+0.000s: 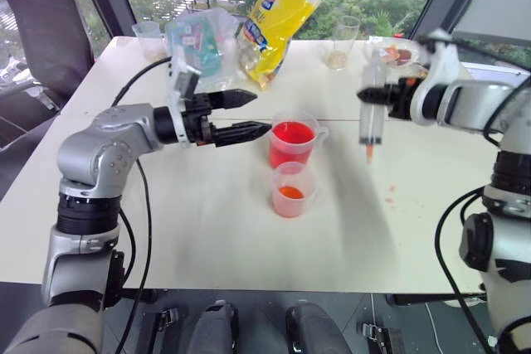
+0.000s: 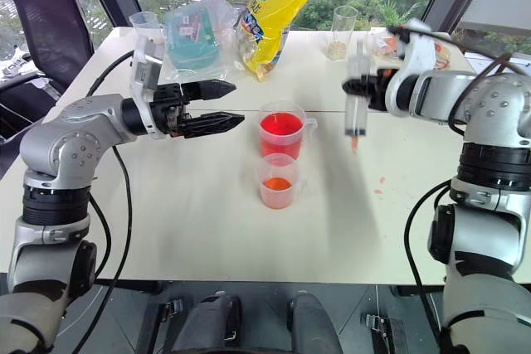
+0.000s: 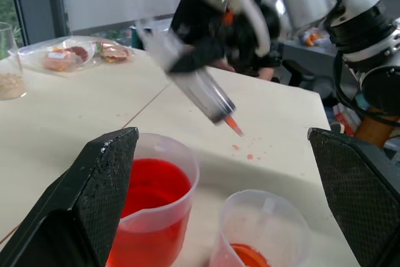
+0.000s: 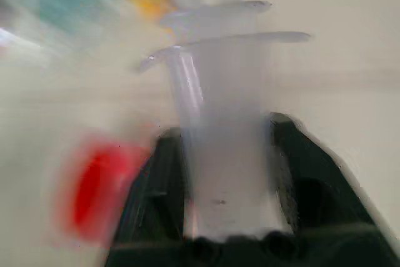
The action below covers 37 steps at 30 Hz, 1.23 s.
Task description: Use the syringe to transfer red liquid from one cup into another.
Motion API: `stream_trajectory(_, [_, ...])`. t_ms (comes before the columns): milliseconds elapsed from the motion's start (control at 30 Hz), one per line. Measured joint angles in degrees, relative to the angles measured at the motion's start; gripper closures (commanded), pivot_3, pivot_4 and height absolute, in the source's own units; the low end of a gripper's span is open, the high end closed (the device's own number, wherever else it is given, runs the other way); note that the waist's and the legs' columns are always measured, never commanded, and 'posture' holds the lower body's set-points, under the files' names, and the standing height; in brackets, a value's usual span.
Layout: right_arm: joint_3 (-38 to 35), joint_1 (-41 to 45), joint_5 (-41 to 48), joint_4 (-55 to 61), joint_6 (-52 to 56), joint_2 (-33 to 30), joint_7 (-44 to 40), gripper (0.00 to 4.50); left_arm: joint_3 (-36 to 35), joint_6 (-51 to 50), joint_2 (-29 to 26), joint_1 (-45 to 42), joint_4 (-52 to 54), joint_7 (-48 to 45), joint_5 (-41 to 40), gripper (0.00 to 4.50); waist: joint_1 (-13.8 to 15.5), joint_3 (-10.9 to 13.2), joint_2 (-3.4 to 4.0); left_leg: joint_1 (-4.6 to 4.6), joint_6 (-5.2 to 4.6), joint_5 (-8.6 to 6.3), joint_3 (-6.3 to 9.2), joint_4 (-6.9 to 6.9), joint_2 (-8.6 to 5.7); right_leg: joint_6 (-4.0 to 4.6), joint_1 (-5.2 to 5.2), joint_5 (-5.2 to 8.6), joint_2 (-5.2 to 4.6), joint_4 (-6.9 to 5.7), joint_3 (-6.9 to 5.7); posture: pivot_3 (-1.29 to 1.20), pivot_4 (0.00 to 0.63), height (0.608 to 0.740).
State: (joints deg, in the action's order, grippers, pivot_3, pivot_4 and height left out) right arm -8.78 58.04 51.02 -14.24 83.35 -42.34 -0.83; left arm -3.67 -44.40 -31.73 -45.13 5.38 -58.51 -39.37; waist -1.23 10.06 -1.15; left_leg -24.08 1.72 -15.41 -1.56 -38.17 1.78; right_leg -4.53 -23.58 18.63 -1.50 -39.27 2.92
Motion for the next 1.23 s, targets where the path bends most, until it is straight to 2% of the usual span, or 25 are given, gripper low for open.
stream_trajectory(200, [9.9,0.3,-9.6,-9.0,1.2,-1.5,-8.4,3.12,0.0,0.1,0.2,1.2,1.7,0.8,-0.1,0.02,0.1,0.0,0.02,-0.03,0.0,0.0,-0.01,-0.02,0.0,0.0,-0.03,0.0,0.02,-0.01,0.0,0.0,0.15,0.74])
stream_trajectory(400, [14.4,0.4,-18.7,-17.9,-5.3,-0.9,-15.3,3.12,0.0,0.0,0.0,2.8,3.9,2.2,-0.2,0.02,0.2,0.0,0.02,-0.05,0.0,0.0,0.0,-0.04,-0.02,0.0,-0.03,0.0,0.01,0.0,-0.01,0.0,0.15,0.74])
stream_trajectory(567, [14.8,0.6,-22.9,-21.2,-7.7,0.8,-19.5,0.53,-0.1,-1.1,-0.8,4.4,6.2,3.0,-1.8,0.0,0.2,0.0,0.02,-0.04,0.01,0.0,0.01,-0.04,-0.01,0.0,-0.03,0.0,0.01,-0.03,-0.02,0.0,0.15,0.74])
stream_trajectory(600, [14.7,0.5,-23.3,-21.2,-7.7,0.8,-20.2,0.14,-0.1,-1.5,-1.0,4.7,6.5,3.3,-2.1,0.0,0.2,0.0,0.02,-0.04,0.01,0.0,0.01,-0.04,-0.01,0.0,-0.04,0.0,0.01,-0.03,-0.02,0.0,0.15,0.74])
stream_trajectory(700, [14.1,0.5,-24.0,-19.8,-7.1,0.7,-22.0,0.06,-0.1,-2.4,-2.0,5.1,7.2,3.7,-3.1,0.0,0.2,0.0,0.02,-0.04,0.01,0.0,0.01,-0.04,-0.01,0.0,-0.03,0.0,0.02,-0.03,-0.02,0.0,0.15,0.74])
stream_trajectory(833, [13.9,-1.7,-24.5,-11.5,-6.1,-1.7,-24.5,0.06,-0.1,-3.1,-3.1,6.7,8.4,3.9,-4.1,0.0,0.3,0.0,0.03,-0.05,0.0,0.0,0.03,-0.03,-0.01,0.0,-0.04,0.0,0.01,-0.02,-0.03,0.0,0.15,0.74])
stream_trajectory(967, [13.6,-8.5,-23.6,4.7,-6.6,-8.4,-29.1,0.06,-0.6,-4.1,-5.8,8.3,9.0,4.0,-4.7,0.0,0.6,0.0,0.02,-0.13,-0.01,-0.01,0.11,-0.04,-0.02,-0.01,-0.03,0.0,0.0,0.04,-0.08,0.0,0.15,0.74])
stream_trajectory(1133, [6.5,-17.8,-15.6,25.6,-6.5,-15.4,-39.0,0.06,-2.7,-5.4,-9.0,10.1,10.3,4.7,-5.7,0.0,0.2,0.0,0.02,-0.07,-0.02,-0.02,0.13,-0.04,0.0,-0.01,0.01,0.0,0.03,0.02,-0.08,0.0,0.15,0.74])
stream_trajectory(1233, [0.5,-22.4,-10.8,34.2,-7.6,-18.9,-44.3,0.06,-4.1,-6.6,-10.9,12.8,12.2,5.2,-6.8,0.0,0.2,0.0,0.02,0.02,-0.02,-0.02,0.14,-0.04,0.0,-0.01,0.1,0.0,0.02,0.02,-0.08,0.0,0.15,0.74])
